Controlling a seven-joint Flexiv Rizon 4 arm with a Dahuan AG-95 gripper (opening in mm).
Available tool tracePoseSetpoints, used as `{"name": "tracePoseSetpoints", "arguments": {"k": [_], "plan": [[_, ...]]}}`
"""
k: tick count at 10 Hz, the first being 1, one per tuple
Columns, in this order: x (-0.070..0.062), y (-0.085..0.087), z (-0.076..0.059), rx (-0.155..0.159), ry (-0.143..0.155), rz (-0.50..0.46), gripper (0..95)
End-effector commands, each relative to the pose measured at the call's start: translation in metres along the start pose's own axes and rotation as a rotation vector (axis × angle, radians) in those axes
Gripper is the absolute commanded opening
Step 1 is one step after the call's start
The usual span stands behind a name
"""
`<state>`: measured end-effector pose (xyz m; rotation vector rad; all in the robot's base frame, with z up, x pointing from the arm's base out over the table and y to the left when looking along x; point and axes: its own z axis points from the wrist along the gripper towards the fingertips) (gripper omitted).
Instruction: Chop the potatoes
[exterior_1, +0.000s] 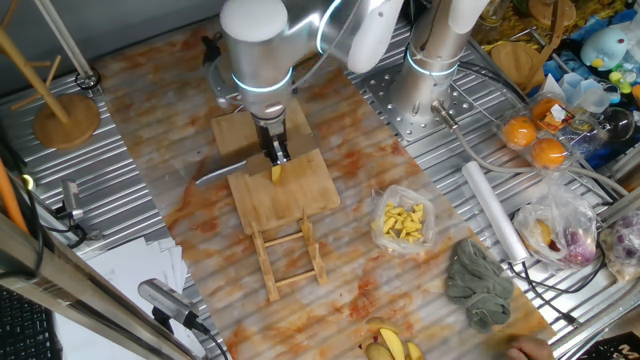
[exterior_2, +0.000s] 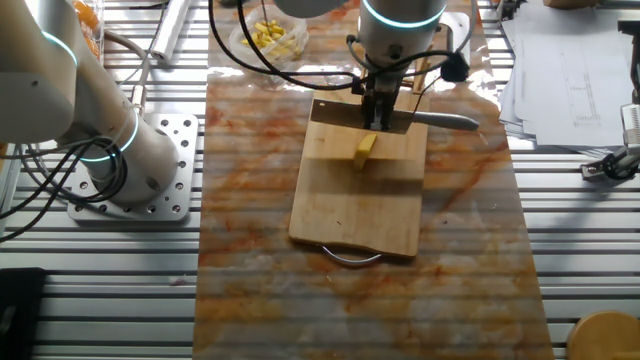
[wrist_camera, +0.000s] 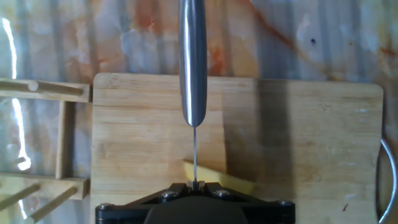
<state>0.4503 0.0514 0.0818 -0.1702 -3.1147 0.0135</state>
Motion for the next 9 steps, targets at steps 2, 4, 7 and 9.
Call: {"name": "tracePoseSetpoints", "arguments": {"k": [2,4,7,9], "plan": [[-0.002,0.001,0.012,0.002,-0.008,-0.002,0.0],[-0.002,0.001,0.016,0.001,-0.011,-0.008,0.0],[-0.004,0.006,0.02,0.005,-0.015,-0.001,0.0],[-0.004,0.006,0.021,0.006,-0.016,-0.004,0.0]]}}
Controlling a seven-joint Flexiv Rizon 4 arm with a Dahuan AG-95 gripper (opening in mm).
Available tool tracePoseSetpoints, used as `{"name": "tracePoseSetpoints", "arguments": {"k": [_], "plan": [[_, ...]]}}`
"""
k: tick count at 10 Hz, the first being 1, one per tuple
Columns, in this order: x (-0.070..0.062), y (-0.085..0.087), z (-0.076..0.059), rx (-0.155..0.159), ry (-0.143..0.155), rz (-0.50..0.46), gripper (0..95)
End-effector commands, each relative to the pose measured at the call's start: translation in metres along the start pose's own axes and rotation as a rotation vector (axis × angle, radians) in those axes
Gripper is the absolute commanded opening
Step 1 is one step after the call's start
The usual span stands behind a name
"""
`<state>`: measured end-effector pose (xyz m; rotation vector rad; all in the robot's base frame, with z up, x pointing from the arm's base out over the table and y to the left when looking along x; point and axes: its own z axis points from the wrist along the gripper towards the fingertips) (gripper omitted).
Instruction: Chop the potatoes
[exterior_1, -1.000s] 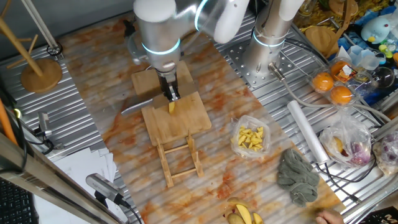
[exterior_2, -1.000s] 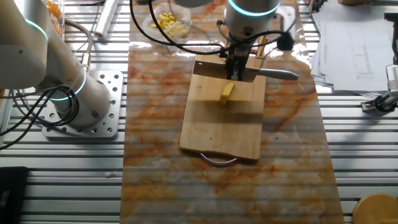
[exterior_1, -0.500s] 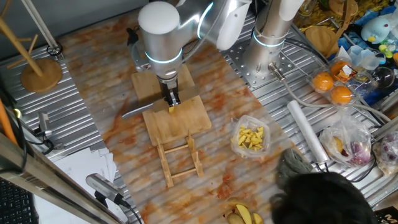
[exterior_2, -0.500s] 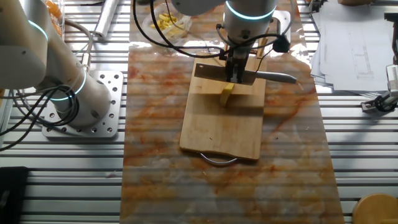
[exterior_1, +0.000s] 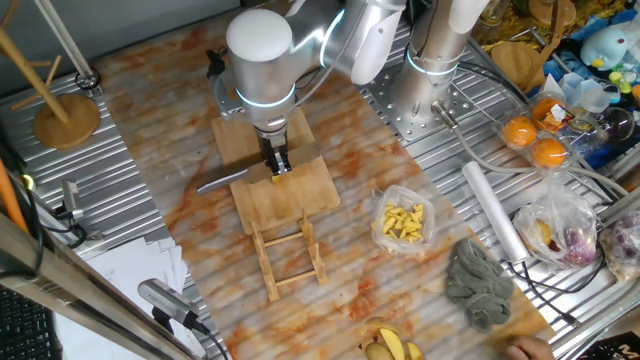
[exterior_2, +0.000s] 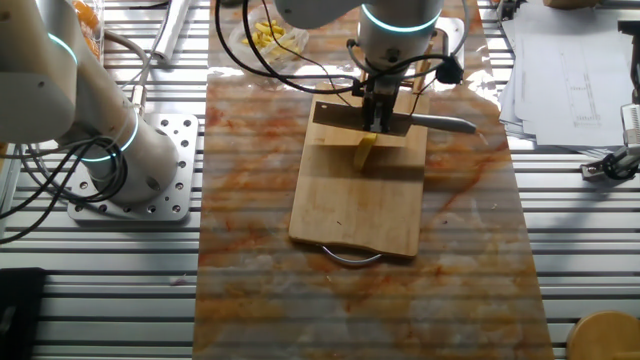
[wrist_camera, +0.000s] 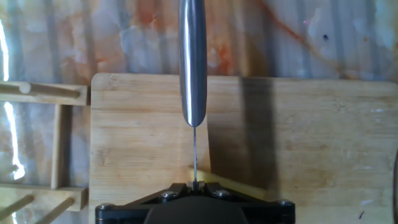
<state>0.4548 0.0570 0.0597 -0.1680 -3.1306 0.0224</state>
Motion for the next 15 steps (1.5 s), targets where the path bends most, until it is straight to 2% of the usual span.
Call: {"name": "tracePoseSetpoints", "arguments": {"k": [1,5,10,13,15], "plan": [[0.001,-0.001,-0.001,0.001,0.0,-0.002,0.0],[0.001,0.0,0.001,0.003,-0.006,-0.004,0.0],[0.0,0.0,0.007,0.006,-0.031,-0.002,0.0],[0.0,0.001,0.016,0.011,-0.041,-0.004,0.0],[0.0,0.001,0.025,0.028,-0.054,-0.007,0.0]]}}
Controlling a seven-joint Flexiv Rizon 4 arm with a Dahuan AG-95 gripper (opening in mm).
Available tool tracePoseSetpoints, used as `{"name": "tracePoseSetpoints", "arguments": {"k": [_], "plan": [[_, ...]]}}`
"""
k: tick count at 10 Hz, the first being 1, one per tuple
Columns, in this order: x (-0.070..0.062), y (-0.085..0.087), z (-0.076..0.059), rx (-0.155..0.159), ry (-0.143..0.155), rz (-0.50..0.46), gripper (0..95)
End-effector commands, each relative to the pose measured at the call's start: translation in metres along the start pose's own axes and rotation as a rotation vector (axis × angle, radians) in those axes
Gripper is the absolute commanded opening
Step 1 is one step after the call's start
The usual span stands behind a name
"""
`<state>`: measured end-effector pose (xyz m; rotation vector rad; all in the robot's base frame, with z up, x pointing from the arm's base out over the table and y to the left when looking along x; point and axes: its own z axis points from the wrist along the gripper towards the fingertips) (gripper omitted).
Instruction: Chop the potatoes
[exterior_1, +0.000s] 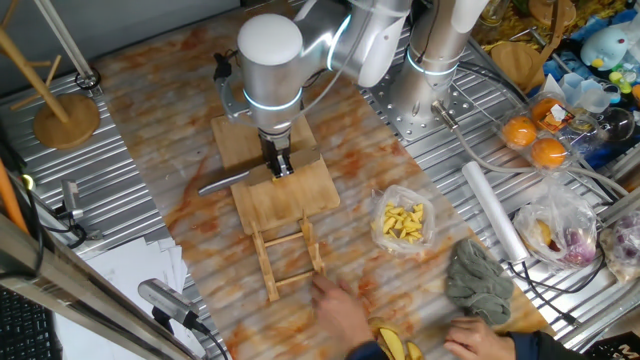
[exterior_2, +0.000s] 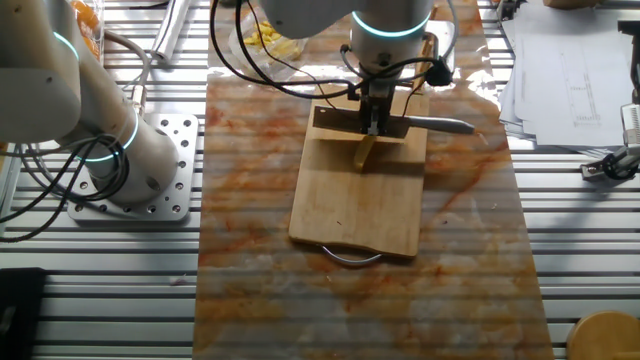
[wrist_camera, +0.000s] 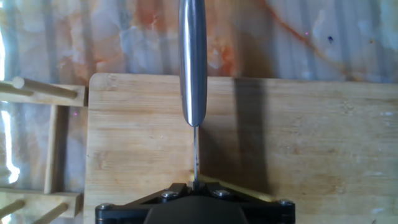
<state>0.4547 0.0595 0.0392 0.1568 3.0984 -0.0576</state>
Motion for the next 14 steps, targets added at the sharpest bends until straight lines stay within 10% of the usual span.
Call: {"name": "tracePoseSetpoints", "arguments": {"k": [1,7,14], "plan": [[0.001,-0.001,0.008,0.012,-0.004,0.0,0.0],[0.0,-0.007,-0.034,-0.036,-0.012,0.026,0.0],[-0.004,-0.017,-0.024,-0.033,-0.016,0.024,0.0]]}}
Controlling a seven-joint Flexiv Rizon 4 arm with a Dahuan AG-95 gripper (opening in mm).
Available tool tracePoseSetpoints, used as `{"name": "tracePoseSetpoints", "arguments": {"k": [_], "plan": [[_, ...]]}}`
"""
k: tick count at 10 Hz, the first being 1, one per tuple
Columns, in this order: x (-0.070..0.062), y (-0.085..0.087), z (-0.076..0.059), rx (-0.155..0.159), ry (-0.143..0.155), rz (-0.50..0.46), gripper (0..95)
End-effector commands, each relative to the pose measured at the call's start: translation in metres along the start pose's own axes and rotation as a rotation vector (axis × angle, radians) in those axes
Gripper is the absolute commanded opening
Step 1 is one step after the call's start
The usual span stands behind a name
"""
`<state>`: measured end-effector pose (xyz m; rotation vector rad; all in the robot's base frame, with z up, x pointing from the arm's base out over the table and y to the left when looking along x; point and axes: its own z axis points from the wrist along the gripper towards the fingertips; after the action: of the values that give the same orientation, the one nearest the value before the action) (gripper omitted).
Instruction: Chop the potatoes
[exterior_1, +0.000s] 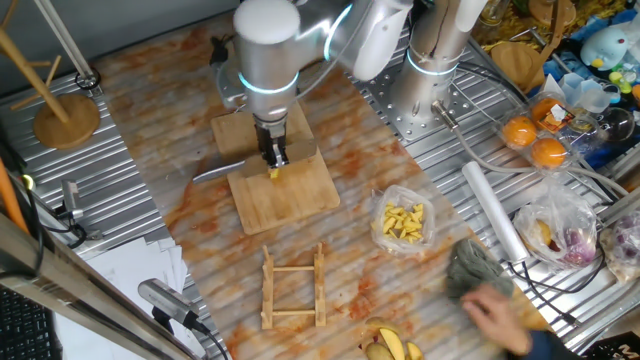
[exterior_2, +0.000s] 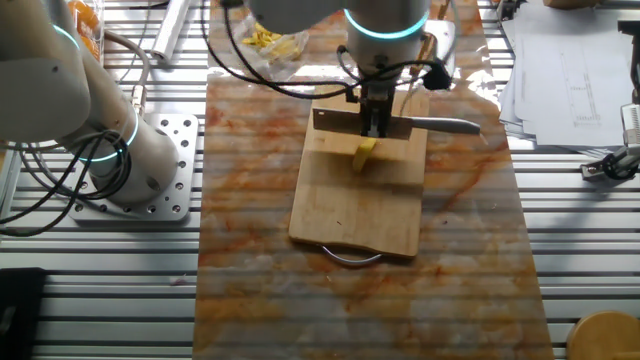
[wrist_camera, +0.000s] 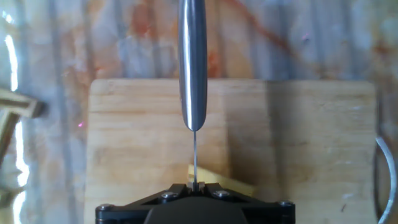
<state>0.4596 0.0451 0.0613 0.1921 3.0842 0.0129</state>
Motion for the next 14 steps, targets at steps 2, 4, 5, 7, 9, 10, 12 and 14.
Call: {"name": "tracePoseSetpoints", "arguments": {"k": [2,4,5,7,9,10,12,14], "plan": [[0.003,-0.002,0.001,0.014,-0.007,-0.001,0.0],[0.003,-0.002,0.004,0.013,-0.007,-0.003,0.0],[0.003,-0.002,0.005,0.014,-0.006,-0.003,0.0],[0.003,-0.001,0.008,0.014,-0.006,-0.005,0.0],[0.003,-0.001,0.008,0.014,-0.004,-0.003,0.0],[0.003,-0.001,0.013,0.016,-0.007,-0.003,0.0],[0.003,0.0,0.023,0.018,-0.016,-0.002,0.0],[0.003,0.0,0.021,0.015,-0.01,-0.004,0.0]]}}
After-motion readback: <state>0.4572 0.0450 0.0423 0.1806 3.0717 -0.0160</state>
